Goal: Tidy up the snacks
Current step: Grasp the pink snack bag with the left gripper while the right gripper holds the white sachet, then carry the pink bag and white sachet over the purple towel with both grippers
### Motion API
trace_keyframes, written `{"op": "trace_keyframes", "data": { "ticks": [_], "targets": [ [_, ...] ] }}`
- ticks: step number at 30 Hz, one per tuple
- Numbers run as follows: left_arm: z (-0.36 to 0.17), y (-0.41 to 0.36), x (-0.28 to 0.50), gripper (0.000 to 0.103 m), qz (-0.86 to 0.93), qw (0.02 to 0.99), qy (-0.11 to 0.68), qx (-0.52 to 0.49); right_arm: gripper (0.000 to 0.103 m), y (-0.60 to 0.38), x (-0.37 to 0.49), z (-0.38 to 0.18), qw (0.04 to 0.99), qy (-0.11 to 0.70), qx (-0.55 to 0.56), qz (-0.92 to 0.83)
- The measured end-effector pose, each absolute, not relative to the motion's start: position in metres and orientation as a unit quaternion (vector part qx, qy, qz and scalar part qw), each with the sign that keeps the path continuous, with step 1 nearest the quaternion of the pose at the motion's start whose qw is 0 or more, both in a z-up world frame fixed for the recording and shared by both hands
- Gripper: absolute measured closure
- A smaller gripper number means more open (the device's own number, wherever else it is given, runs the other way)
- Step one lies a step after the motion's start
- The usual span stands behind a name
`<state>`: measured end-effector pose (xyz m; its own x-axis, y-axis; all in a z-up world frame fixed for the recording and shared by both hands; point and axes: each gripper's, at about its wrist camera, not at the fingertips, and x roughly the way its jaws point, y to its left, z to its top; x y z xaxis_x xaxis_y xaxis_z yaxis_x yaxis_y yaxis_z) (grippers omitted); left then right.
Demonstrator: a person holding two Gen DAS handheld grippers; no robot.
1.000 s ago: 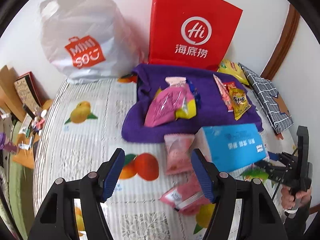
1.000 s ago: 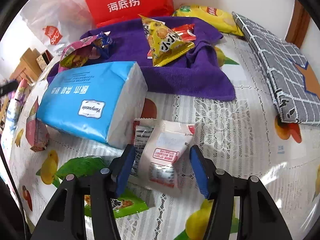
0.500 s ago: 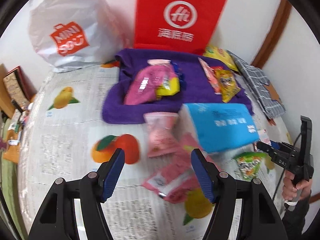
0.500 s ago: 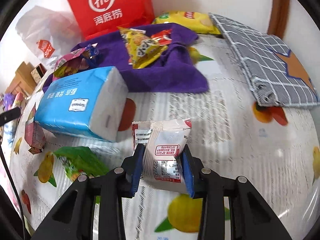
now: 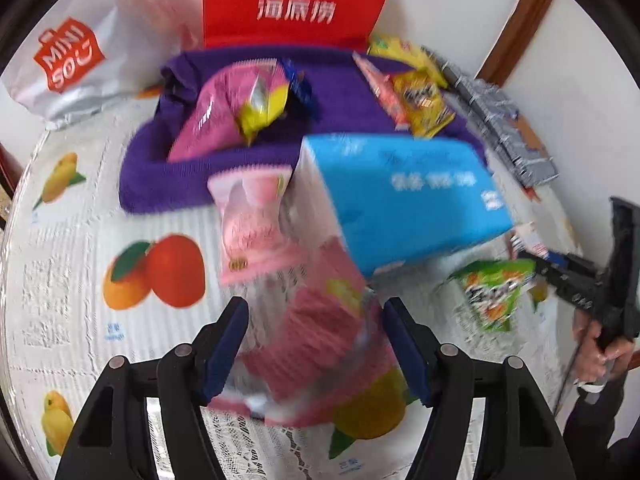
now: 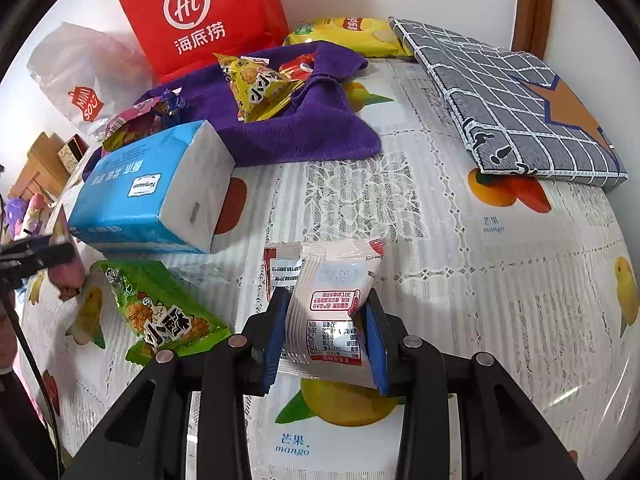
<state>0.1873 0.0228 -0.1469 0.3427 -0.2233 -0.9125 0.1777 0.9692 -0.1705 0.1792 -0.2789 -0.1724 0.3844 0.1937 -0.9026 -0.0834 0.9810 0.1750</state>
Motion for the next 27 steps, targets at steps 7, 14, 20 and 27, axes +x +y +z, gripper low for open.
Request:
{"op": "trace_keyframes", "data": {
  "ticks": [7, 14, 20, 27],
  "targets": [
    [-0.164, 0.023, 0.175, 0.027, -0.112, 0.815, 0.568, 0.000, 0.065, -0.274, 0.180, -0.174, 0.831, 0.548, 0.047, 0.086],
    [-0.162, 0.032, 0.158, 0.029, -0.112, 0.820, 0.561, 0.004, 0.066, -0.271, 0.182, -0.174, 0.831, 0.546, 0.055, 0.089],
    [-0.155, 0.041, 0.144, 0.062, -0.128, 0.821, 0.556, -0.017, 0.066, -0.265, 0.176, -0.166, 0.836, 0.538, 0.053, 0.092],
    [-0.140, 0.043, 0.133, 0.066, -0.131, 0.830, 0.542, -0.023, 0.066, -0.255, 0.167, -0.144, 0.844, 0.526, 0.046, 0.100]
  ]
}}
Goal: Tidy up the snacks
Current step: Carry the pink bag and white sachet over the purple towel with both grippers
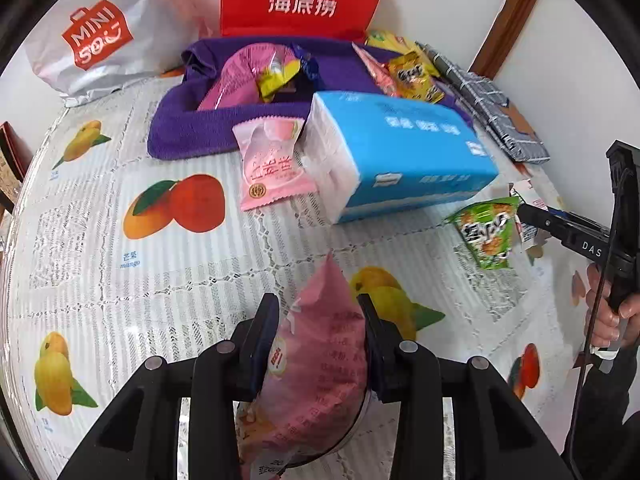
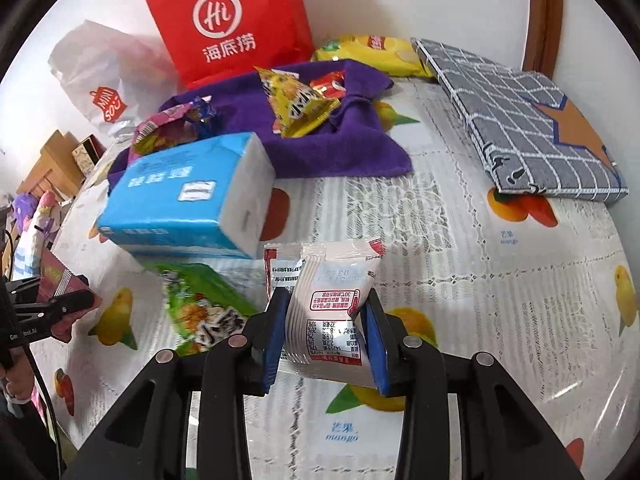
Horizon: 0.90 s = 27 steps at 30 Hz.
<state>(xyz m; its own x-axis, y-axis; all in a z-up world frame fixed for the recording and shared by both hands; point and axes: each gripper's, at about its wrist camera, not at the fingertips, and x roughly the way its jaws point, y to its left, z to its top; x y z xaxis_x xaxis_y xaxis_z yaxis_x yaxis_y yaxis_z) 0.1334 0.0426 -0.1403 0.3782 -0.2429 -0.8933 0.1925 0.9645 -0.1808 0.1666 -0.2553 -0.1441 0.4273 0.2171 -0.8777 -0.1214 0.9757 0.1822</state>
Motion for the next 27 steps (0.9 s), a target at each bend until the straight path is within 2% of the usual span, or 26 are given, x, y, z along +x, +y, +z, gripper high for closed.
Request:
{"op": "trace_keyframes", "data": {
  "ticks": [11, 27],
  "targets": [
    [-0.100, 0.040, 0.133, 0.066, -0.124, 0.846, 0.517, -0.044, 0.066, -0.237, 0.163, -0.091, 0.863, 0.489, 0.036, 0.119],
    [-0.031, 0.021, 0.173, 0.066, -0.137, 0.876, 0.458, -0.059, 0.066, -0.214, 0.216, -0.020, 0.892, 0.432, 0.035, 0.132]
  ]
}}
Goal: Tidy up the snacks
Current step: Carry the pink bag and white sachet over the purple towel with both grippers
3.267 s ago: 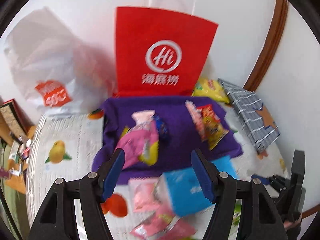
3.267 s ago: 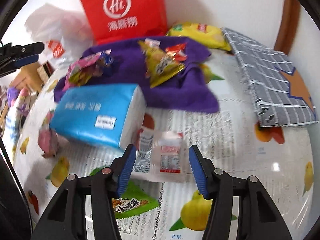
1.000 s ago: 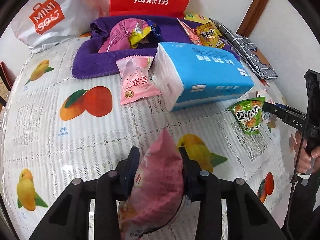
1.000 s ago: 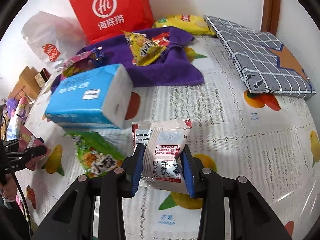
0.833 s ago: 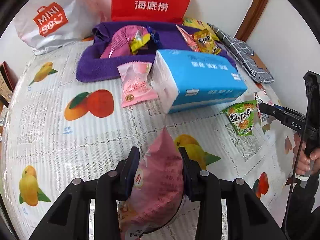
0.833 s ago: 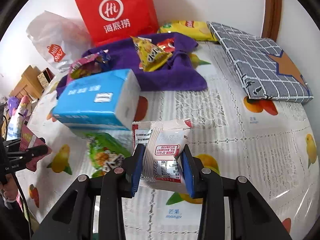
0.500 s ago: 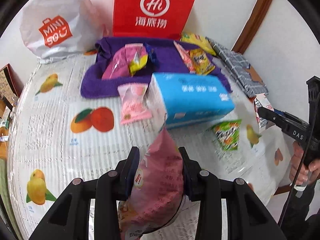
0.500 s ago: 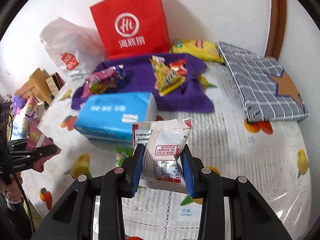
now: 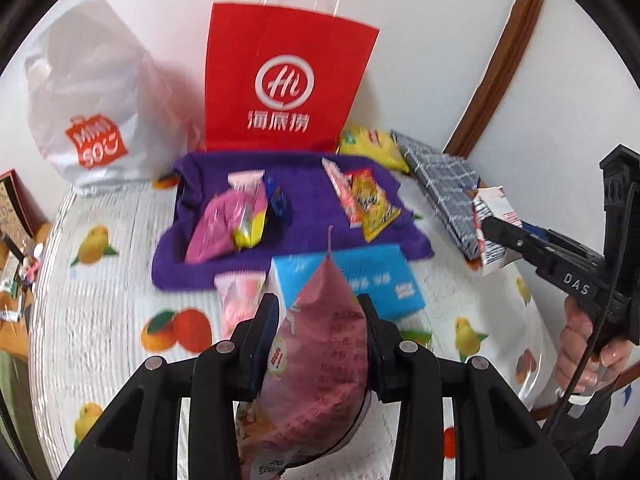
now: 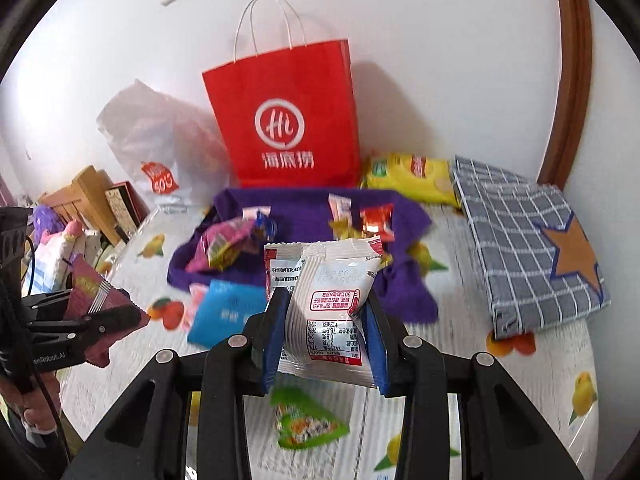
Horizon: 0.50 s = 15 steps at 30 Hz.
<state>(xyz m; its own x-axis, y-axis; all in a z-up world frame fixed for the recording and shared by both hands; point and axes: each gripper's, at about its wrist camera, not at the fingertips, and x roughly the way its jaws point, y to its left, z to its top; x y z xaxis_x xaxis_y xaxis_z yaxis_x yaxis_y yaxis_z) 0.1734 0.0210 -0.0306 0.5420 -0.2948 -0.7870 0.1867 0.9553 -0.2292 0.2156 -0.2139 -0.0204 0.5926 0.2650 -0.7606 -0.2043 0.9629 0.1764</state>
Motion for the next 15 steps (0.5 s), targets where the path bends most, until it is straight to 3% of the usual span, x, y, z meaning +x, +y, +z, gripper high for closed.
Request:
{"op": "trace_keyframes", "data": {
  "ticks": [15],
  "targets": [
    [-0.010, 0.024, 0.240, 0.066, -0.124, 0.893, 0.430, -0.050, 0.066, -0.200, 0.293, -0.022, 0.904, 0.412, 0.026, 0.115]
  ]
}}
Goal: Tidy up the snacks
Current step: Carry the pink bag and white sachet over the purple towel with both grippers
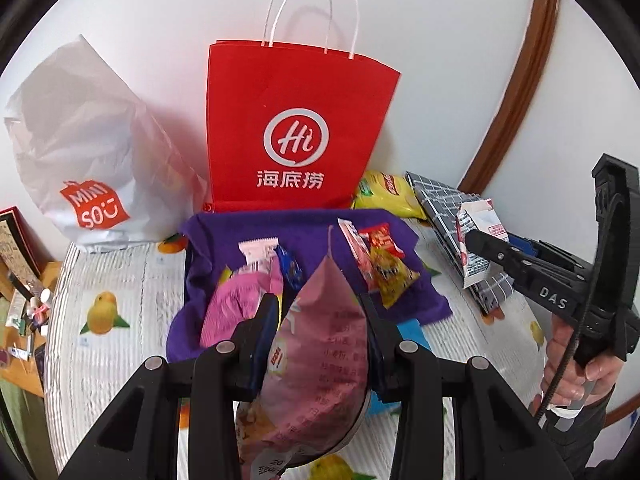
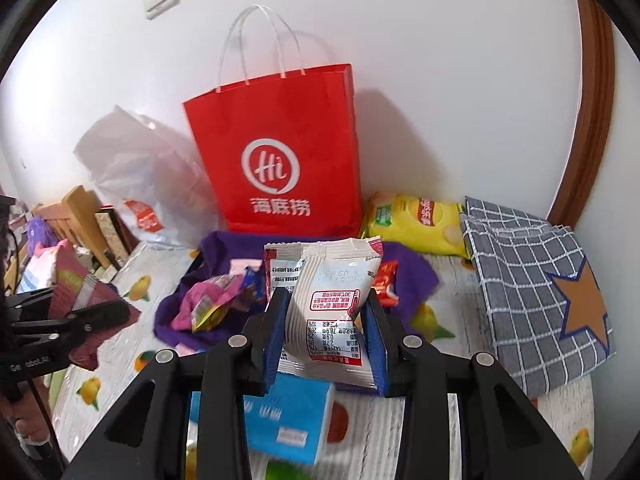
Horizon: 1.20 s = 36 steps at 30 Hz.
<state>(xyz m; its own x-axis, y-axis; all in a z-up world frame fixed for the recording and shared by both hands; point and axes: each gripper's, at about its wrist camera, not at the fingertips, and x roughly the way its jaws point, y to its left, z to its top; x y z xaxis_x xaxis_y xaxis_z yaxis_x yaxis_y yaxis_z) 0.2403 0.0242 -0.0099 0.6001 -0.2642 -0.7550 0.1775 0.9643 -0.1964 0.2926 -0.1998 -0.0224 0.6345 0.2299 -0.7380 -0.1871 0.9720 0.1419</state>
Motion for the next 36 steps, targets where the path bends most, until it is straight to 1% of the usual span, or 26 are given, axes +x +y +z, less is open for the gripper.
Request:
{"op": "trace_keyframes", "data": {
  "ticks": [16, 23, 30, 33, 36],
  "targets": [
    [-0.033, 0.035, 0.307, 0.066, -0.108, 0.887, 0.444, -0.067, 0.066, -0.192, 0.356, -0.044, 0.906, 0.413, 0.019, 0.095],
    [-0.031, 0.033, 0.336, 0.066, -0.099, 0.888, 0.446, -0.060, 0.066, -0.191, 0.370, -0.047, 0.910, 0.403, 0.016, 0.098],
    [-0.052, 0.043, 0.352, 0.066, -0.094, 0.886, 0.447, -0.074, 0.066, -0.193, 0.386, -0.079, 0.896, 0.434, 0.015, 0.095],
    [-0.067, 0.046, 0.359, 0.066, -0.095, 0.875, 0.469, -0.075, 0.066, -0.192, 0.389, -0.088, 0.892, 0.440, 0.014, 0.102],
    [-0.071, 0.052, 0.361, 0.066, -0.091, 0.874, 0.470, -0.087, 0.066, -0.190, 0.394, -0.097, 0.886, 0.450, 0.024, 0.109]
  ]
}}
